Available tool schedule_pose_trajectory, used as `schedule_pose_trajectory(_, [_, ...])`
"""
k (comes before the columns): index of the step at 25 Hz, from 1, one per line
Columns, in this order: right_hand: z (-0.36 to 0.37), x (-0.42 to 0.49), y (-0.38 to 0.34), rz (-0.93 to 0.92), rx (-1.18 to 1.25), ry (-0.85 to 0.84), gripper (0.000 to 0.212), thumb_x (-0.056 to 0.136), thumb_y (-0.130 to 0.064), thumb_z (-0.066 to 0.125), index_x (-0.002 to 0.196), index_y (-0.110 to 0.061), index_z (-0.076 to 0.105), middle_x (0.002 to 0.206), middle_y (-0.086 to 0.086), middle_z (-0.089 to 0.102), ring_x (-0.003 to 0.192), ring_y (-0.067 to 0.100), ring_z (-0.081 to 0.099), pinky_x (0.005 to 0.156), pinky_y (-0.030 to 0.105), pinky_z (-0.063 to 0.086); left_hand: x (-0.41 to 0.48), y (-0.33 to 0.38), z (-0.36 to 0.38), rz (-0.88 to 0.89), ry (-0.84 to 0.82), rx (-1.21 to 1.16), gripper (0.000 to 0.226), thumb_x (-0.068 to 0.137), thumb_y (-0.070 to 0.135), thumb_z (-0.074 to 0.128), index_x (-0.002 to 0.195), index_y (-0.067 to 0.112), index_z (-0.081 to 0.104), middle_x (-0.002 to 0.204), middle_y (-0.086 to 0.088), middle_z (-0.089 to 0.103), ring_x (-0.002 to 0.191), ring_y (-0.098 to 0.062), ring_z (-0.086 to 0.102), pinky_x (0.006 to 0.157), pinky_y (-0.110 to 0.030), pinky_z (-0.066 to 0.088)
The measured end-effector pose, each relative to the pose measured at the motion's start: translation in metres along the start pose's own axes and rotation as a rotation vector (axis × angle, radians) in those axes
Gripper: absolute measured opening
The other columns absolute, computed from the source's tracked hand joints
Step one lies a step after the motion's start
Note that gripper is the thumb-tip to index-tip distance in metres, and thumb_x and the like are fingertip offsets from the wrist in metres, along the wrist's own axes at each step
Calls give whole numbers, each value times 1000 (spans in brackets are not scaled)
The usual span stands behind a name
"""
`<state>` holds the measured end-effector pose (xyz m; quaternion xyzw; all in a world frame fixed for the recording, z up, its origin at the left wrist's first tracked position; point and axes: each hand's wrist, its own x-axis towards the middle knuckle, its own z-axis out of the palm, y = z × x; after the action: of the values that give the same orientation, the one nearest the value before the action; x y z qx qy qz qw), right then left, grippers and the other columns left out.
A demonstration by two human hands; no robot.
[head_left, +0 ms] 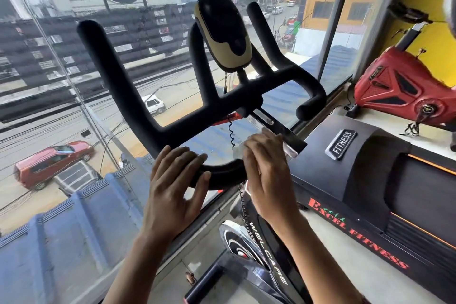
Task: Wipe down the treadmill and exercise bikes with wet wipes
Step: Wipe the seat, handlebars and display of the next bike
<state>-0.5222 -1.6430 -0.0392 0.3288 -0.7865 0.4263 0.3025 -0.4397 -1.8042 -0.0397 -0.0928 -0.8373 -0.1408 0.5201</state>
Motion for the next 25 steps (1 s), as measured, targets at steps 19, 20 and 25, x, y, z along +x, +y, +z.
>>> schedule_pose_trajectory(19, [16,-35,5,148,257,126,49,105,-31,27,144,-2,30,156,16,18,147,30,12,119,35,17,-2,1,2,-6,25,-11,29,92,19,53,97,-2,72,93,-15,68,102,-25,57,106,-43,36])
schedule_pose_trajectory(20, [16,-33,6,214,285,157,50,104,-32,27,145,-2,29,157,16,17,147,29,10,119,34,16,-2,2,2,-8,30,-8,30,92,20,53,97,-2,72,93,-15,69,103,-24,57,106,-42,36])
schedule_pose_trajectory(25, [25,-54,-22,-50,178,77,43,103,-21,36,138,3,38,150,22,31,144,37,21,117,41,23,-2,-1,0,19,2,-10,35,97,26,48,104,-1,70,101,-17,69,112,-26,55,111,-38,31])
